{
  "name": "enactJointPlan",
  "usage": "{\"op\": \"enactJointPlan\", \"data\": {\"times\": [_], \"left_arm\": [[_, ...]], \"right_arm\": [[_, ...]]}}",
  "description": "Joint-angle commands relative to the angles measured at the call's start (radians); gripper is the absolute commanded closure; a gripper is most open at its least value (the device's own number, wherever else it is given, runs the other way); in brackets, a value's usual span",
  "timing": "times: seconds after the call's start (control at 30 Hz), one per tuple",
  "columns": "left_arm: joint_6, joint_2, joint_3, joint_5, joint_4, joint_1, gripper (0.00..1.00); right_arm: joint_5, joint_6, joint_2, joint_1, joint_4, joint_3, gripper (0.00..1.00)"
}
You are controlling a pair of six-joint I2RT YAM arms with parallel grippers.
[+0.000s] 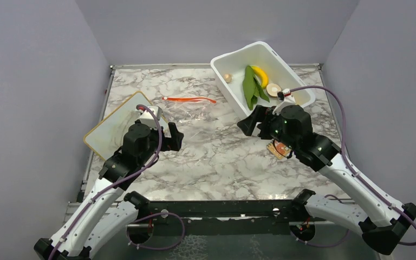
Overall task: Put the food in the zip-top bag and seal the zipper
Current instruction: Move the zipper food storage bag to the center of the board.
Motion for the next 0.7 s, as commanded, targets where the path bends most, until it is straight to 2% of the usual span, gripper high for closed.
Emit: {"op": "enactJointPlan", "data": {"times": [0.0, 0.43, 0.57, 0.67], "left_arm": [[0.009, 0.005, 0.044, -0.003, 0.034, 0.008, 0.00], [0.036, 0.080, 0.074, 0.004, 0.073, 0.007, 0.00], [0.044, 0.144, 0.065, 0.065, 0.122, 0.008, 0.00], [0.116, 0.227, 0.076, 0.146, 0.167, 0.007, 0.01]], "right_arm": [[0.024, -0.019, -0.025, 0.006, 0.022, -0.003, 0.00], [-0.009, -0.077, -0.059, 0.006, 0.062, -0.013, 0.00], [-0.006, -0.089, -0.077, 0.006, 0.055, -0.017, 0.00], [-0.008, -0.102, -0.107, 0.006, 0.064, -0.033, 0.00]]}}
